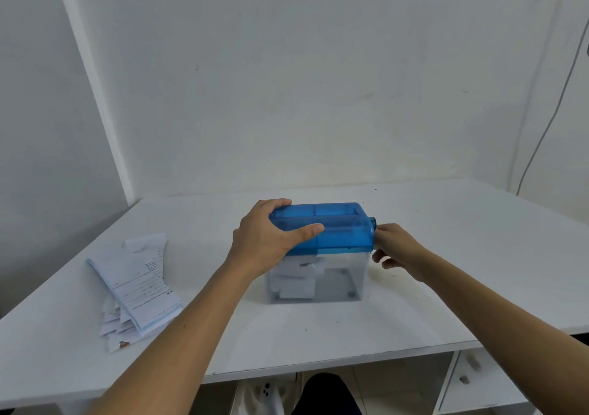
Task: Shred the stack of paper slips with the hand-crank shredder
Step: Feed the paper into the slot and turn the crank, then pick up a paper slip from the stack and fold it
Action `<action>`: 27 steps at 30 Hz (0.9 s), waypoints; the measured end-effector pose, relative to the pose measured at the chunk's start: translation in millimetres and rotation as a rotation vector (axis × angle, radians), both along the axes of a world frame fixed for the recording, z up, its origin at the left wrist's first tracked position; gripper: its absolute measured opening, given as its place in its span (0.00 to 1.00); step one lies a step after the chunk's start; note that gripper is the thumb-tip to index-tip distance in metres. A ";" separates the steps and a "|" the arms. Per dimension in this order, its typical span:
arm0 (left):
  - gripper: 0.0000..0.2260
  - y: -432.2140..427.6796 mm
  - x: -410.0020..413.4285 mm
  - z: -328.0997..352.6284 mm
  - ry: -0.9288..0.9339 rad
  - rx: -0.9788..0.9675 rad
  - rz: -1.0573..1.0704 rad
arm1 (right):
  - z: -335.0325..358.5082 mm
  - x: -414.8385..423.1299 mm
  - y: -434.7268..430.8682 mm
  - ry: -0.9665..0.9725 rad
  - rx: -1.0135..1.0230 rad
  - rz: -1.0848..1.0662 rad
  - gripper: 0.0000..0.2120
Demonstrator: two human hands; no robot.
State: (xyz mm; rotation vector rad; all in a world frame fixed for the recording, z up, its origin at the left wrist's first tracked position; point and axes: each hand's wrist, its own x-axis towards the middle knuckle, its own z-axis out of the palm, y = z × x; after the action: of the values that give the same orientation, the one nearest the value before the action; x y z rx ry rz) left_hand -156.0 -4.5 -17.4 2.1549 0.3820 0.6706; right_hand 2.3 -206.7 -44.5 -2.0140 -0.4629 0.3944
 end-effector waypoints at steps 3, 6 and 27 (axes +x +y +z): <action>0.47 0.3 -0.7 0.8 0.007 -0.011 -0.008 | -0.1 2.8 1.6 -0.052 0.020 -0.058 0.13; 0.46 -0.9 -1.5 3.7 0.010 -0.022 -0.037 | 10.1 5.6 3.2 -0.116 0.077 -0.101 0.13; 0.10 133.6 -143.7 -37.8 -0.228 -0.155 0.499 | 72.0 -160.1 122.5 -0.836 0.128 0.432 0.07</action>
State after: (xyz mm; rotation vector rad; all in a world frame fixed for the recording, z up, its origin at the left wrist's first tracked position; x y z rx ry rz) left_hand -299.7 129.1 -55.2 1.8182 0.8311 1.1128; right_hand -157.8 -84.2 27.5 -1.8743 -1.4098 -0.2514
